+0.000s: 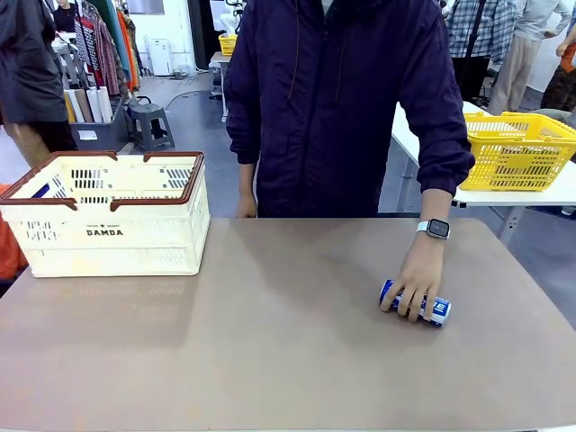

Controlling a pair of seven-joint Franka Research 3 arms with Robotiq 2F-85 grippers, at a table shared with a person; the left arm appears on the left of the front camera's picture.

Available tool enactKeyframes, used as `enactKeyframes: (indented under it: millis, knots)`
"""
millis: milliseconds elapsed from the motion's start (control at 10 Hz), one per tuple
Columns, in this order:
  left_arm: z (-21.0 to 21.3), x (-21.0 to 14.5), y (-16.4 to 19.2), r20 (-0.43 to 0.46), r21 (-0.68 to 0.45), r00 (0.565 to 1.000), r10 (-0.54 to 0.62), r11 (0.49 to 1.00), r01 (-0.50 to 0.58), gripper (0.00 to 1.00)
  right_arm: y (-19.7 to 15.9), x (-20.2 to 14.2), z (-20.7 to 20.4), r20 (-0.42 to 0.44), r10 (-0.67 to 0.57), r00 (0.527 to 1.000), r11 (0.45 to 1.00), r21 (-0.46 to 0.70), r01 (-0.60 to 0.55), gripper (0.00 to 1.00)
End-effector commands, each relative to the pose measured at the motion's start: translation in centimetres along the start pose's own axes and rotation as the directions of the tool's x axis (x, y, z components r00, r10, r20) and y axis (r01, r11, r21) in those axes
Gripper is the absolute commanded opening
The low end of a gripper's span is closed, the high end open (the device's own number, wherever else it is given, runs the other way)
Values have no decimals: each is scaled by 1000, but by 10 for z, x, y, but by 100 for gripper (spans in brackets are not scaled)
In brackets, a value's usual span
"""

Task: Place the drinks into the Shopping basket.
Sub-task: Pick up one drink and place it into the Shopping basket.

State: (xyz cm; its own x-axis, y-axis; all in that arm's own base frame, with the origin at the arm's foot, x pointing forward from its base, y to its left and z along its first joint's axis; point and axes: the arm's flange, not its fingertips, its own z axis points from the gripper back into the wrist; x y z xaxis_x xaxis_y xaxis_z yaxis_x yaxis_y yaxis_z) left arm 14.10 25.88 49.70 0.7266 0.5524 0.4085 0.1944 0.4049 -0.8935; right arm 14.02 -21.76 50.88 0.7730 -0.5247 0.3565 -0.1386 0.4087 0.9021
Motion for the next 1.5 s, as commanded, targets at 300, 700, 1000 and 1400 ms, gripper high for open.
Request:
enactKeyframes:
  millis: [300, 700, 1000, 1400]
  knots:
    - [3, 2, -2, 11, -16, 1000, -19, 1000, 19, 100, 5, 3, 3, 16, 26, 1000, 999, 27, -27, 100]
    - [3, 2, -2, 11, -16, 1000, -19, 1000, 19, 100, 5, 3, 3, 16, 26, 1000, 999, 27, -27, 100]
    - [3, 2, -2, 11, -16, 1000, -19, 1000, 19, 100, 5, 3, 3, 16, 26, 1000, 999, 27, -27, 100]
    - [3, 2, -2, 11, -16, 1000, -19, 1000, 19, 100, 12, 61, -157, -428, -14, 904, 952, -281, -119, 100]
